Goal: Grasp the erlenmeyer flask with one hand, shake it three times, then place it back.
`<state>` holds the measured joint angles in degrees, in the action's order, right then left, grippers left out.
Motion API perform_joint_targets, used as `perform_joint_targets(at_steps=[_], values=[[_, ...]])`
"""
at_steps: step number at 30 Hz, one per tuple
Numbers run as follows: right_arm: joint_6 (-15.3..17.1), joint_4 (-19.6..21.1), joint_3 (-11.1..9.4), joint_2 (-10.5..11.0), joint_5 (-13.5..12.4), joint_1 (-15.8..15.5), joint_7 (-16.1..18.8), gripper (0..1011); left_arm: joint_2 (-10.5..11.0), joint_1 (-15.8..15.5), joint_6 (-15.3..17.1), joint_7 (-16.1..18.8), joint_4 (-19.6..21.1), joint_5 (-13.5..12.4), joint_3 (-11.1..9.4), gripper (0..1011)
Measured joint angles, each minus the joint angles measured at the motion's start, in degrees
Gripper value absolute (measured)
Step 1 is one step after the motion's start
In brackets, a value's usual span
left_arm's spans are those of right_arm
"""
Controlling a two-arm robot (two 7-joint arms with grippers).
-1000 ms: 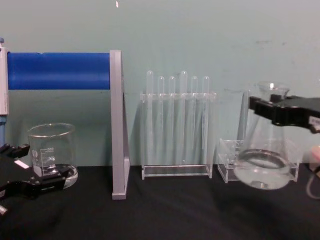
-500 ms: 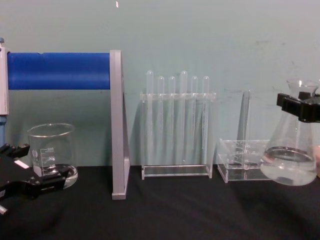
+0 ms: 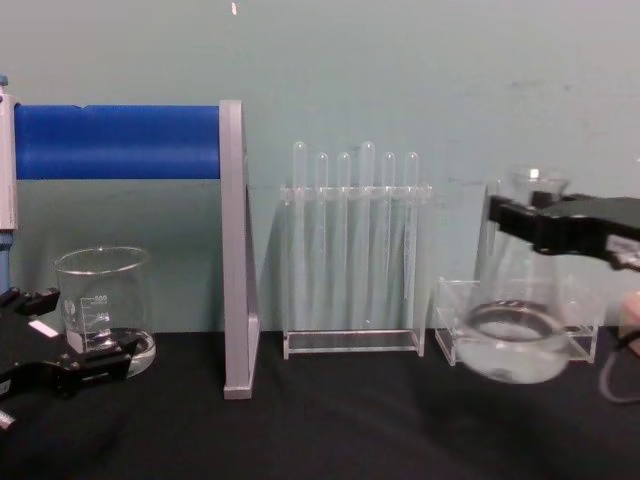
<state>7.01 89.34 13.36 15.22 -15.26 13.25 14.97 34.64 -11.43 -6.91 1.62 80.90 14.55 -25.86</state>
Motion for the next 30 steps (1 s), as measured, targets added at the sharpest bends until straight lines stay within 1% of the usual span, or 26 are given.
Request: perform_joint_targets(at_steps=[2, 5, 8, 9, 11, 15, 25, 30], values=[[0.03, -0.09, 0.87, -0.24, 0.00, 0.26, 0.64, 449, 0.00, 0.00, 0.00, 0.00, 0.00, 0.00, 0.00, 1001], [0.04, -0.37, 2.96, -0.75, -0.08, 0.90, 2.04, 449, 0.00, 0.00, 0.00, 0.00, 0.00, 0.00, 0.00, 1001], [0.06, -0.51, 4.19, -0.99, -0.16, 1.27, 2.85, 449, 0.00, 0.00, 0.00, 0.00, 0.00, 0.00, 0.00, 1001], [0.10, -0.57, 5.11, -1.14, -0.24, 1.50, 3.35, 449, 0.00, 0.00, 0.00, 0.00, 0.00, 0.00, 0.00, 1001], [0.19, -0.58, 6.26, -1.33, -0.36, 1.73, 4.02, 449, 0.00, 0.00, 0.00, 0.00, 0.00, 0.00, 0.00, 1001], [0.26, -0.58, 8.08, -1.51, -0.62, 2.09, 4.96, 449, 0.00, 0.00, 0.00, 0.00, 0.00, 0.00, 0.00, 1001], [0.38, 0.18, 11.73, -1.45, -1.48, 2.52, 6.81, 449, 0.00, 0.00, 0.00, 0.00, 0.00, 0.00, 0.00, 1001], [0.38, 0.33, 12.90, -1.36, -1.82, 2.77, 7.18, 449, 0.00, 0.00, 0.00, 0.00, 0.00, 0.00, 0.00, 1001]])
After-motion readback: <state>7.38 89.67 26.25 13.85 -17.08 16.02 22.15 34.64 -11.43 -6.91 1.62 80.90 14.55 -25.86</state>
